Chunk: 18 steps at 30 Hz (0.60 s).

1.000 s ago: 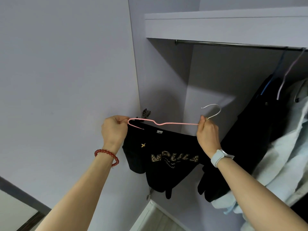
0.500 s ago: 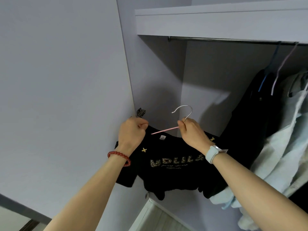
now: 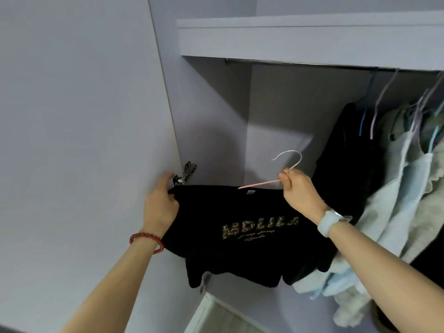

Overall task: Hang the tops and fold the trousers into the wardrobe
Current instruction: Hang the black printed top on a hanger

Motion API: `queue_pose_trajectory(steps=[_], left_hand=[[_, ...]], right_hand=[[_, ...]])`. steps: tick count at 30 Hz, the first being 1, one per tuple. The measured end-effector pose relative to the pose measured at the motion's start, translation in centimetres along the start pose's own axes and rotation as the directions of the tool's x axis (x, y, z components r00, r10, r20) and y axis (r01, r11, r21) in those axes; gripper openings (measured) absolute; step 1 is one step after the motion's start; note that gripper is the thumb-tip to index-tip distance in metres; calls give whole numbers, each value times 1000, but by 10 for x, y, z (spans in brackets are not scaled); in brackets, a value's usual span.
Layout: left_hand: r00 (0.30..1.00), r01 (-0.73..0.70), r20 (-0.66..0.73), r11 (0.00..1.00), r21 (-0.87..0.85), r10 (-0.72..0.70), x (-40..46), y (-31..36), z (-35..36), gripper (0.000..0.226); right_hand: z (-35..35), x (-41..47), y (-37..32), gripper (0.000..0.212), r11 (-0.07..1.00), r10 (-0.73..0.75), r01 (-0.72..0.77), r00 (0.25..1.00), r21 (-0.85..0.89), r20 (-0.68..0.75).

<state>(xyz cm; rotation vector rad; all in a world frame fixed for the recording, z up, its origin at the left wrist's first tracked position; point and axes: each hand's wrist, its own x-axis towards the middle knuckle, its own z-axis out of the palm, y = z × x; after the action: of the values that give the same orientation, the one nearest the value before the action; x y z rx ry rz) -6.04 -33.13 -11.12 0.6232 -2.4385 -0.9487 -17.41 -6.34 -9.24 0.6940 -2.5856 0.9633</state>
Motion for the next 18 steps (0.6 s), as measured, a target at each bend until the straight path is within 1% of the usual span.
queue_pose_trajectory(steps=[2,3,5,6,7,9,10,11,12,13,14,15,17,18], left_hand=[[988,-97,119,995,22,94,3,8,6,59],[969,-181,181,983,41,171,0,13,10,58],[902,-372,286,918,140,322,-6,23,25,64],[874,-441,314,876,196,370,-10,27,32,64],[860,-477,312,852,215,403,-13,29,38,57],[865,-486,232,858,166,445,-15,32,39,33],[877,-472,179,869,152,445,-15,32,37,27],[890,-453,134,879,148,436,-14,30,33,23],[900,-436,94,888,144,427,-13,27,28,21],[908,-418,66,899,131,413,-11,22,22,21],[911,-411,45,904,118,409,-11,19,16,22],[912,-410,27,907,101,409,-11,16,11,25],[914,-405,-7,911,81,407,-10,12,4,26],[916,-396,-27,914,88,400,-10,11,2,23]], right_hand=[[0,-1,-1,24,1000,11,-11,1000,29,-17],[2,-1,-5,24,999,19,-18,1000,51,-12],[8,-1,-16,25,996,29,-31,999,78,26],[11,-1,-22,26,996,26,-30,999,90,46],[14,-1,-27,28,995,17,-23,998,99,56],[12,-1,-36,23,988,-3,-7,998,152,66],[7,-2,-39,17,979,-12,-4,997,206,79],[2,-4,-39,16,967,-27,3,995,255,93],[-3,-4,-35,22,963,-45,22,996,270,81],[-7,-3,-25,28,971,-56,42,997,236,51],[-10,-2,-11,33,988,-44,40,999,151,24],[-12,-2,3,35,999,1,-1,1000,45,14],[-15,-3,26,33,984,127,-118,990,-131,59],[-16,-5,33,30,974,170,-153,981,-167,94]])
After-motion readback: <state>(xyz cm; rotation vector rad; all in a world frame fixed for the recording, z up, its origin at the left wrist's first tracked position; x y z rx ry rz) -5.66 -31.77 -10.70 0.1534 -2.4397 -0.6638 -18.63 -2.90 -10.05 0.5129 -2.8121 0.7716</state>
